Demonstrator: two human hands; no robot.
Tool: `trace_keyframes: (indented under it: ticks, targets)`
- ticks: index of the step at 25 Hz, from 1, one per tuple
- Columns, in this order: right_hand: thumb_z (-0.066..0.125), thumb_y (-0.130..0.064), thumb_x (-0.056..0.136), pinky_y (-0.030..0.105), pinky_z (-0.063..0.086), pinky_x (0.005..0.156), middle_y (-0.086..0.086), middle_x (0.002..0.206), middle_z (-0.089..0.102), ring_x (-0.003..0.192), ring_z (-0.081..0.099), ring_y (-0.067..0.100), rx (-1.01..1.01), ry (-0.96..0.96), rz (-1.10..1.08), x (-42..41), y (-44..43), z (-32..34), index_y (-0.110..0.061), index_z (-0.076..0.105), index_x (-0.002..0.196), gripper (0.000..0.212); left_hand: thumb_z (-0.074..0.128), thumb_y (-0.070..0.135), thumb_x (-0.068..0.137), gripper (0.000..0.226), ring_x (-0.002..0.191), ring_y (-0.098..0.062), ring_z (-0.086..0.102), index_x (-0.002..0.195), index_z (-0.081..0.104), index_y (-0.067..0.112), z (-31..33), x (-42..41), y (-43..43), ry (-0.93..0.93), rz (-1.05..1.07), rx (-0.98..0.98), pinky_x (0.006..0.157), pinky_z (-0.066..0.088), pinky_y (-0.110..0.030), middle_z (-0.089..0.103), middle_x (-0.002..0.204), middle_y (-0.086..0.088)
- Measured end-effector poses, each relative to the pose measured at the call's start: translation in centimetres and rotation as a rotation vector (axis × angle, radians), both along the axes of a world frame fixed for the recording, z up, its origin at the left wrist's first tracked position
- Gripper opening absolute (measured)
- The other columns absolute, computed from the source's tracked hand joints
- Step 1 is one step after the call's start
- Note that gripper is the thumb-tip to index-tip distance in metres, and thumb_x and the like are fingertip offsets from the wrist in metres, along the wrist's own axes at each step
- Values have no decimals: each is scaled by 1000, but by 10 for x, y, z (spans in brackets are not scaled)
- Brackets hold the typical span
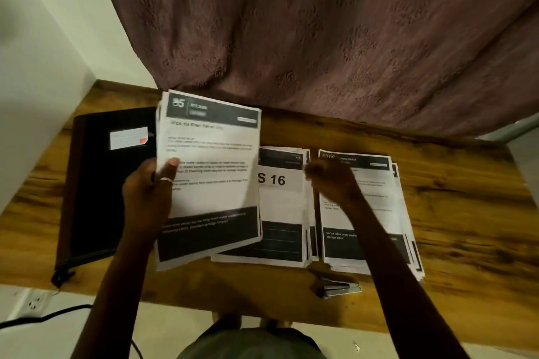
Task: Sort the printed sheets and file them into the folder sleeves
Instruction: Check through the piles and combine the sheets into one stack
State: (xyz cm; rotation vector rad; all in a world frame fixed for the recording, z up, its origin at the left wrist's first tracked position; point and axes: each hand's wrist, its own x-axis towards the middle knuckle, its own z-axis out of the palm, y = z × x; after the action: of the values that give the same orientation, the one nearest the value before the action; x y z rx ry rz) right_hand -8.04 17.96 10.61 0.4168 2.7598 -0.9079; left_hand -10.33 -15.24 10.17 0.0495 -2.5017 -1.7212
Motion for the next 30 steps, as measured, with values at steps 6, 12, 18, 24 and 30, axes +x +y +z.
trace_keyframes:
  ticks: [6, 12, 18, 24, 30]
  targets:
    - [68, -66, 76, 28, 58, 72, -4, 97, 67, 87, 68, 13, 91, -266, -217, 89, -32, -103, -19, 54, 114, 63, 54, 36, 102, 22, 92, -13, 70, 117, 60, 21, -3, -3, -12, 80, 154, 5, 73, 57, -30, 69, 108, -2]
    - [78, -35, 81, 25, 57, 76, 0, 103, 70, 88, 68, 13, -31, -252, -311, 85, -33, -104, -16, 61, 119, 46, 53, 36, 102, 27, 91, -8, 69, 120, 60, 18, -5, -6, -11, 62, 159, -13, 71, 57, -29, 68, 108, -3]
    - [63, -26, 94, 29, 51, 84, 3, 90, 64, 88, 63, 19, -17, -177, -419, 88, -12, -77, -15, 61, 95, 11, 54, 34, 102, 10, 86, 0, 71, 103, 59, 42, 4, -1, -12, 3, 111, 87, 64, 57, -16, 70, 98, 8]
    - [61, -14, 95, 38, 57, 84, 11, 111, 70, 95, 69, 26, 124, 243, -421, 87, -10, -56, -10, 66, 110, 16, 53, 31, 103, 10, 83, 2, 70, 106, 60, 37, 1, 3, -13, -35, 124, 111, 66, 53, -19, 69, 96, 10]
    - [62, -13, 95, 45, 50, 98, 11, 118, 67, 112, 62, 30, -167, 342, -602, 86, 8, -59, -9, 64, 117, 22, 53, 30, 102, 20, 85, -9, 69, 119, 59, 21, -9, 3, -12, -105, 186, 117, 73, 57, -32, 67, 98, 7]
